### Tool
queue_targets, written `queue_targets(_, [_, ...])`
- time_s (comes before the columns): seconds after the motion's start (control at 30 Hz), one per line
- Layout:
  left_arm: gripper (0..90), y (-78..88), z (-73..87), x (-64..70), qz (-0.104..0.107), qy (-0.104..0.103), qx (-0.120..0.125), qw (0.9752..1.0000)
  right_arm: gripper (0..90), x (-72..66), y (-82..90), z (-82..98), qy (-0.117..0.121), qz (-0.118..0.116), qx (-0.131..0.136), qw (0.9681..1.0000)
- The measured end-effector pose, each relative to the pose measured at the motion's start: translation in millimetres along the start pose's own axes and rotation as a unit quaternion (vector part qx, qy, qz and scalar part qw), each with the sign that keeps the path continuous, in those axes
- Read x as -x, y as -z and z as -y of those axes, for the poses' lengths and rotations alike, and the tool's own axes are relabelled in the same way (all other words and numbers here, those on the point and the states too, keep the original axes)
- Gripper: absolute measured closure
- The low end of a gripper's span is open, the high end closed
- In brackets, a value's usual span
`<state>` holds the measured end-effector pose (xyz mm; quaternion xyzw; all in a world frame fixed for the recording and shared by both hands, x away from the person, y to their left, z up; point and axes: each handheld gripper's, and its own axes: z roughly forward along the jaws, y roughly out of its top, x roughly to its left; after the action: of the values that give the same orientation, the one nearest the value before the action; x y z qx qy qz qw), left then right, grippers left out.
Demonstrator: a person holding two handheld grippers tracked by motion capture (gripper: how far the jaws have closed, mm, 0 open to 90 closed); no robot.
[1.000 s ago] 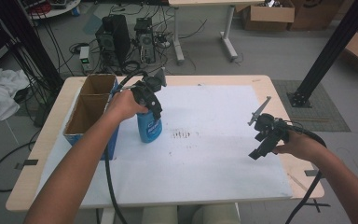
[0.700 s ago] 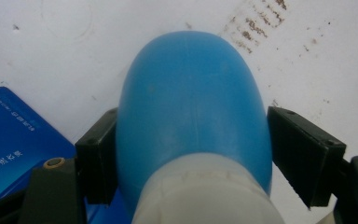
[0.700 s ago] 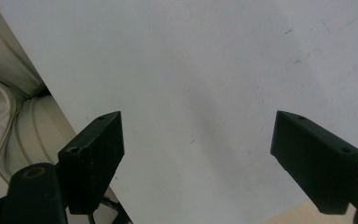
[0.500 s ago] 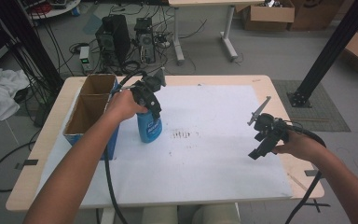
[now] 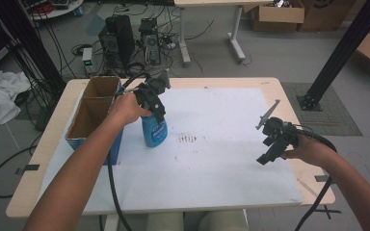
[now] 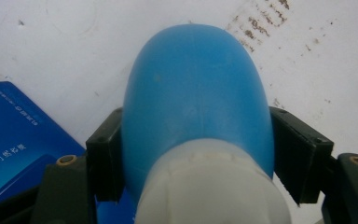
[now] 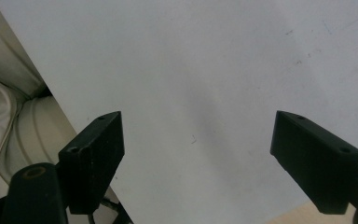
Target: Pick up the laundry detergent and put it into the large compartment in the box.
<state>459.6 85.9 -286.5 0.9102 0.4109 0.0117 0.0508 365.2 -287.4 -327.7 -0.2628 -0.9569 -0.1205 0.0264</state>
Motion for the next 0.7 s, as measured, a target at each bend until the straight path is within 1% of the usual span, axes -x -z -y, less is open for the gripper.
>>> queue_targets(0.2, [30.9, 0.4, 0.1, 0.2, -0.003, 0.002, 0.000, 1.0000, 17.4, 0.1, -0.9, 0.1, 0.004, 0.000, 0.000, 1.0000])
queue_targets(0.63, [32.2, 0.0, -0.2, 0.1, -0.008, 0.007, -0.001, 0.9999, 17.5, 0.0, -1.4, 0.9, 0.002, -0.001, -0.001, 1.0000])
queue_targets(0.7, [34.8, 0.2, 0.0, 0.0, -0.009, 0.006, -0.001, 0.9999, 17.5, 0.5, -1.6, 1.3, 0.003, -0.001, 0.000, 1.0000])
